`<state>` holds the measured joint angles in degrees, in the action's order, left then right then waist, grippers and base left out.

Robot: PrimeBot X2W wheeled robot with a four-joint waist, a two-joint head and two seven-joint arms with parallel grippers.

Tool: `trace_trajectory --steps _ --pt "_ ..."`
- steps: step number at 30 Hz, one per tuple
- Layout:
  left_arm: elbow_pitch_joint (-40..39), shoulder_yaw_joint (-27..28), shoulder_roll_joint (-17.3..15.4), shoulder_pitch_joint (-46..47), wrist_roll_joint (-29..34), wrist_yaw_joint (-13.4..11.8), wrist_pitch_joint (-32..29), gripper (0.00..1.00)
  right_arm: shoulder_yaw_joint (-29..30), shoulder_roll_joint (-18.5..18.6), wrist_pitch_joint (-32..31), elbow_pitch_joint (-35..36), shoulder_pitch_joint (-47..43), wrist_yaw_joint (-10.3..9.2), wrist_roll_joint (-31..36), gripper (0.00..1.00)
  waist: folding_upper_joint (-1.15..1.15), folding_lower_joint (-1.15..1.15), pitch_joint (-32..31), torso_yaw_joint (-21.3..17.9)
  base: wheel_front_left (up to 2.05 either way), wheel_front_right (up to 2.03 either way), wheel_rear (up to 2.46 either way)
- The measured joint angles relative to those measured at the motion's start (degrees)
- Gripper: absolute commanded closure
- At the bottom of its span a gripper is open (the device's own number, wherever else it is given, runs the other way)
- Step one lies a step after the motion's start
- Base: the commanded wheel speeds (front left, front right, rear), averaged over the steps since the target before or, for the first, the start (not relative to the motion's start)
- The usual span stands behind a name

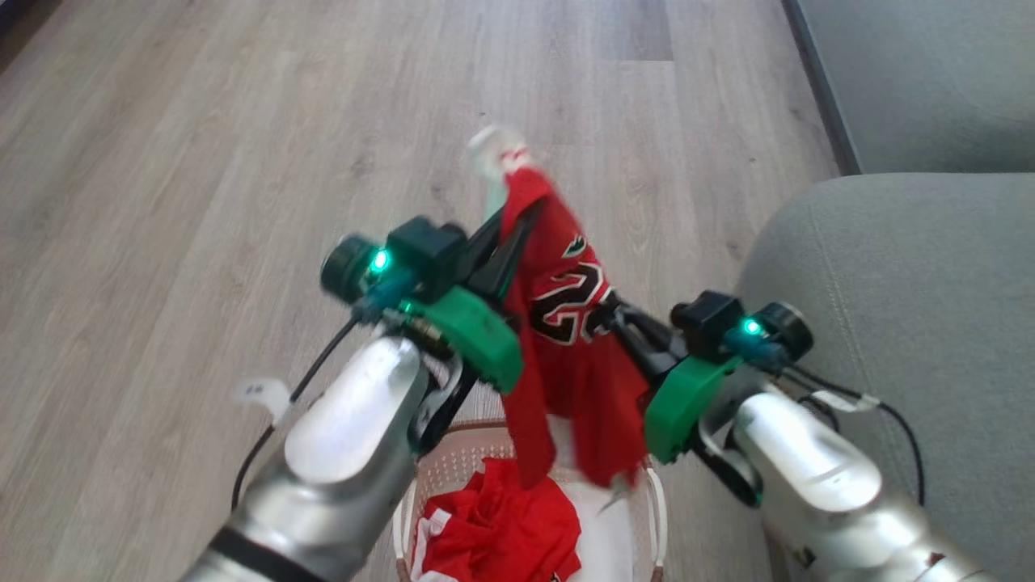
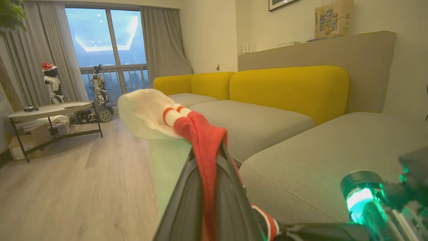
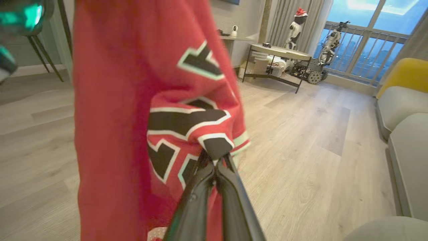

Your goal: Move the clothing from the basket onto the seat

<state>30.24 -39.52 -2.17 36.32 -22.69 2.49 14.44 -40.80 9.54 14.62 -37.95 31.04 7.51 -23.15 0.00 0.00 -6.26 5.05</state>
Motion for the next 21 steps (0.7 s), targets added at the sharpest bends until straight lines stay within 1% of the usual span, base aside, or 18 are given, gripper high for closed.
trace_trajectory --steps 1,2,3,4,5,10,16,21 --pt "0.5 0.5 0.0 -0.9 -0.3 0.0 0.0 0.77 0.8 0.2 0.0 0.2 0.0 0.00 0.2 1.00 0.00 0.00 0.0 -0.3 0.00 0.00 0.00" --pt "1.1 1.0 0.0 -1.8 -0.3 0.0 0.0 0.59 1.9 0.3 0.0 0.5 0.0 0.00 0.5 1.00 0.00 0.00 -0.1 -0.7 0.00 0.00 0.00" --pt "1.6 1.3 -0.1 -2.6 -0.3 0.0 0.0 0.48 2.9 0.5 0.0 0.7 -0.1 0.00 0.6 1.00 0.00 0.00 -0.1 -1.0 0.00 0.00 0.00" --pt "1.9 1.5 -0.1 -3.3 -0.3 0.0 0.0 0.16 4.0 0.8 0.0 0.9 -0.1 0.00 0.9 1.00 0.00 0.00 -0.1 -1.4 0.00 0.00 0.00" --pt "2.1 1.7 -0.1 -3.9 -0.3 0.0 0.0 0.00 5.0 1.1 0.0 1.1 -0.1 0.00 1.3 1.00 0.00 0.00 -0.1 -1.8 0.00 0.00 0.00" --pt "2.9 3.2 -0.1 -6.2 0.0 0.1 0.0 0.00 11.3 2.0 0.0 2.5 -0.4 0.00 3.6 1.00 0.00 0.00 0.0 -4.3 0.00 0.00 0.00" --pt "3.0 3.4 -0.2 -9.9 1.5 0.6 0.0 0.00 18.2 3.7 0.0 3.4 -1.9 0.00 6.3 1.00 0.00 0.00 0.3 -8.0 0.00 0.00 0.00" --pt "1.4 3.3 -0.2 -12.0 3.1 1.1 0.0 0.00 22.0 5.1 0.0 5.7 -3.6 0.00 7.9 1.00 0.00 0.00 0.5 -11.5 0.00 0.00 0.00"
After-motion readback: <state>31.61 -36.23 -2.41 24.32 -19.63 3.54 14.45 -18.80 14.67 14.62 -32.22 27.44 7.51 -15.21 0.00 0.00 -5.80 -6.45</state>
